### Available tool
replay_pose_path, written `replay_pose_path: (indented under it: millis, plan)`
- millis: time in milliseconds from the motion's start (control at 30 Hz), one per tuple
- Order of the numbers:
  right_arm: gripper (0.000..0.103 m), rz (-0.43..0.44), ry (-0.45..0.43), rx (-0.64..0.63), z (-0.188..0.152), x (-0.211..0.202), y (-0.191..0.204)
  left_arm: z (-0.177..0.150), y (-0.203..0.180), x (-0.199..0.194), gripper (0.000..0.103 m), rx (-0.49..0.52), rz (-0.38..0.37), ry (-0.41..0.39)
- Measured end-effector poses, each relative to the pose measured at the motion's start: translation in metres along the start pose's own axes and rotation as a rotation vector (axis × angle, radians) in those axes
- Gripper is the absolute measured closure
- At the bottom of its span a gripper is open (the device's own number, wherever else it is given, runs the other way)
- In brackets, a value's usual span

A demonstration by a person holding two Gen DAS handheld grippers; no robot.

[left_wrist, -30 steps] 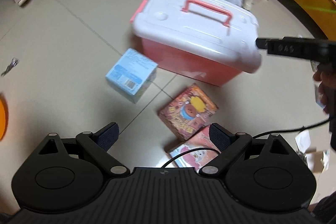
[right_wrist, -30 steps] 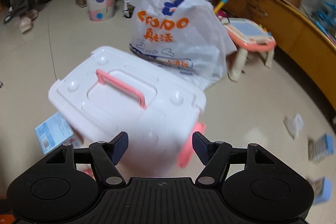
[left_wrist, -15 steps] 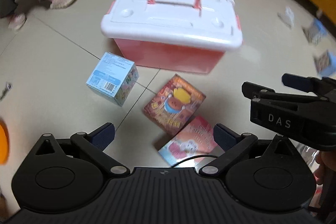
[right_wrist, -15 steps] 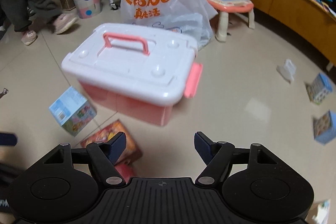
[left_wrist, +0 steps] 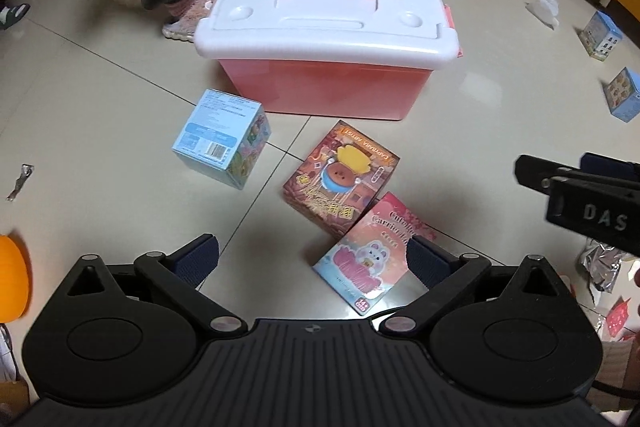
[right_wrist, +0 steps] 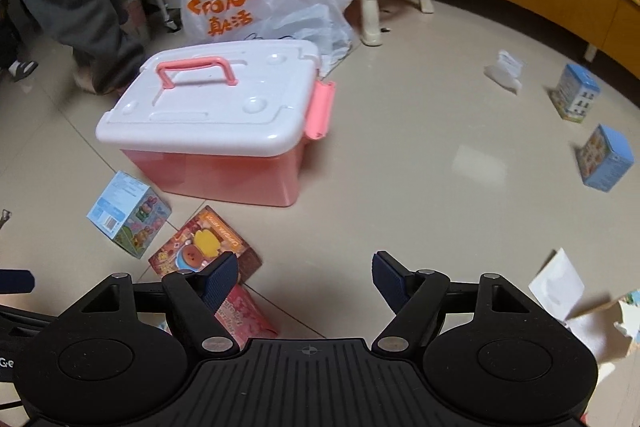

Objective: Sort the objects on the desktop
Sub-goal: 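Open the right gripper to release the lid and withdraw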

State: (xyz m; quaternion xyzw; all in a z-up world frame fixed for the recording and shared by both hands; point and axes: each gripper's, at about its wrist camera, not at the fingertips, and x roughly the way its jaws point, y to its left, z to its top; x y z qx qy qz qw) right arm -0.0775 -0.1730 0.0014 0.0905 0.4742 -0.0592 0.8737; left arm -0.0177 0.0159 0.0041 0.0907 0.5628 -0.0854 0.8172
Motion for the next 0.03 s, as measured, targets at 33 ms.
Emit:
replay_pose_path:
  millis: [33]
  plan:
    - [0.031,-0.004,-0.003,0.008,-0.0015,-0.0014,-0.0016,-0.001,0.0004,-0.0009,0.001,-0.003,0.004,-0.001]
